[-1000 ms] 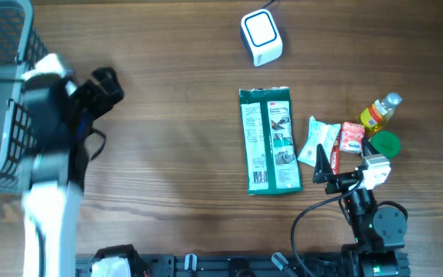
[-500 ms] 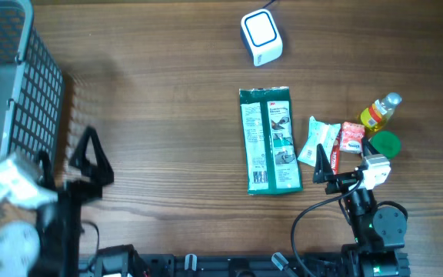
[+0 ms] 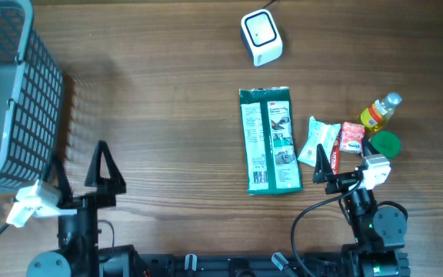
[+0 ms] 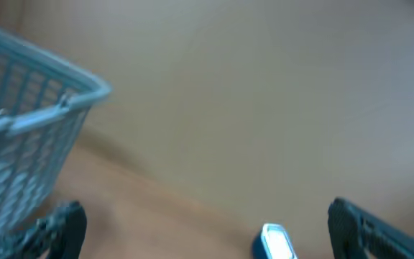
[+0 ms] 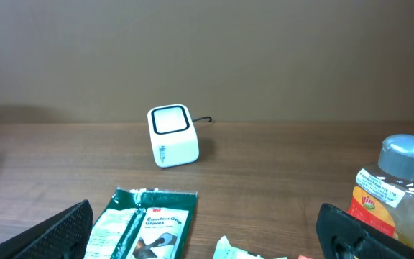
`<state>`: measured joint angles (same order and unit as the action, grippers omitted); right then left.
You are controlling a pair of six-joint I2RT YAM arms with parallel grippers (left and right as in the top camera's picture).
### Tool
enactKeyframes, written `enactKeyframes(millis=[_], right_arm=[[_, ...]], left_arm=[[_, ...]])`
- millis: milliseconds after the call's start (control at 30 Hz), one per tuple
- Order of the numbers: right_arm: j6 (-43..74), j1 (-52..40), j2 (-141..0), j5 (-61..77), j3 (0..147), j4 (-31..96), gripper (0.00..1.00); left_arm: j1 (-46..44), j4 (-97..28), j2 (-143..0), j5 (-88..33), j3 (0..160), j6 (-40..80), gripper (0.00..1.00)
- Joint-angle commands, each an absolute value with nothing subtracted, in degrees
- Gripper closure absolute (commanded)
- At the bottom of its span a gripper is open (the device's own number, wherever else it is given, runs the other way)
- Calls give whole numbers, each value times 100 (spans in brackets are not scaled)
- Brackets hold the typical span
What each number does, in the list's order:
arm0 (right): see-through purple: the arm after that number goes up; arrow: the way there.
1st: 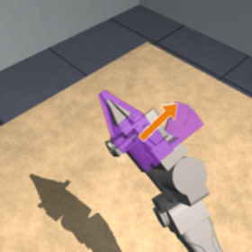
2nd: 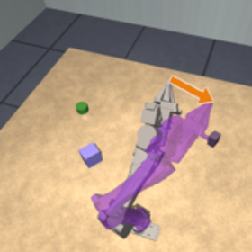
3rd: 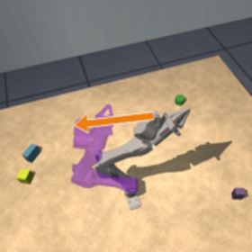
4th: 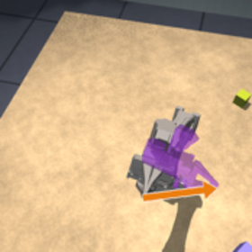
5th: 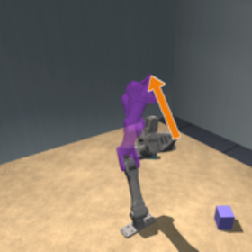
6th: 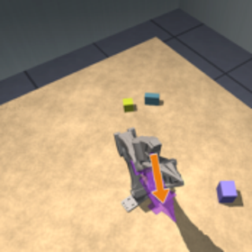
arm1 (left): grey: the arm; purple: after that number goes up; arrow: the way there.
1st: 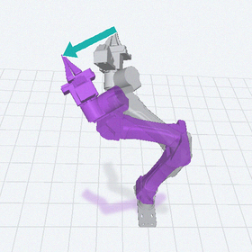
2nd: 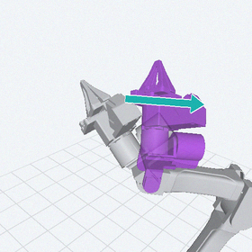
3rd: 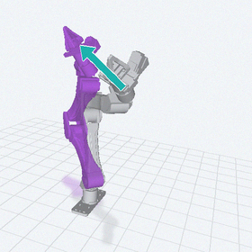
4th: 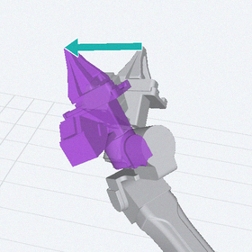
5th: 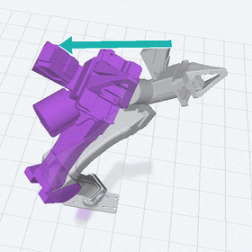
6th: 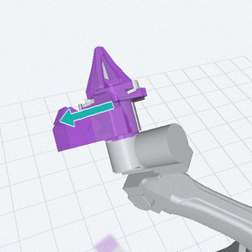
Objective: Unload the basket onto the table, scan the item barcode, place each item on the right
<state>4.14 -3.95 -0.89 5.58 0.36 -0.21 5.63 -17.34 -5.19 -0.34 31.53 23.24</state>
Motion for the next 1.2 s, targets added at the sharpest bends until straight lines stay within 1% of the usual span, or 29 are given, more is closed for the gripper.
enactKeyframes(millis=[0, 67, 100, 133, 200, 267, 767, 1000, 1167], right_arm=[[311, -368, -27, 650, 30, -38, 0], [311, -368, -27, 652, 30, -38, 0], [311, -368, -27, 650, 30, -38, 0], [309, -368, -27, 650, 30, -38, 0], [311, -368, -27, 650, 30, -38, 0], [311, -368, -27, 650, 30, -38, 0], [314, -368, -27, 652, 30, -38, 0], [311, -368, -27, 650, 30, -38, 0], [311, -368, -27, 650, 30, -38, 0]], left_arm=[[460, -250, -360, -104, 2453, 2300, 0], [460, 701, -346, -102, 2137, 2300, 0], [460, 1409, -342, -102, 1890, 2300, 0], [460, 1785, -342, -102, 1761, 2300, 0], [460, 2370, -340, -106, 1518, 2300, 0], [460, 2652, -333, -148, 1310, 2300, 0], [460, 2709, -19, -161, 54, 2342, 0], [460, 1378, -21, -189, 32, 2342, 0], [460, 102, -19, -165, 32, 2292, 0]])
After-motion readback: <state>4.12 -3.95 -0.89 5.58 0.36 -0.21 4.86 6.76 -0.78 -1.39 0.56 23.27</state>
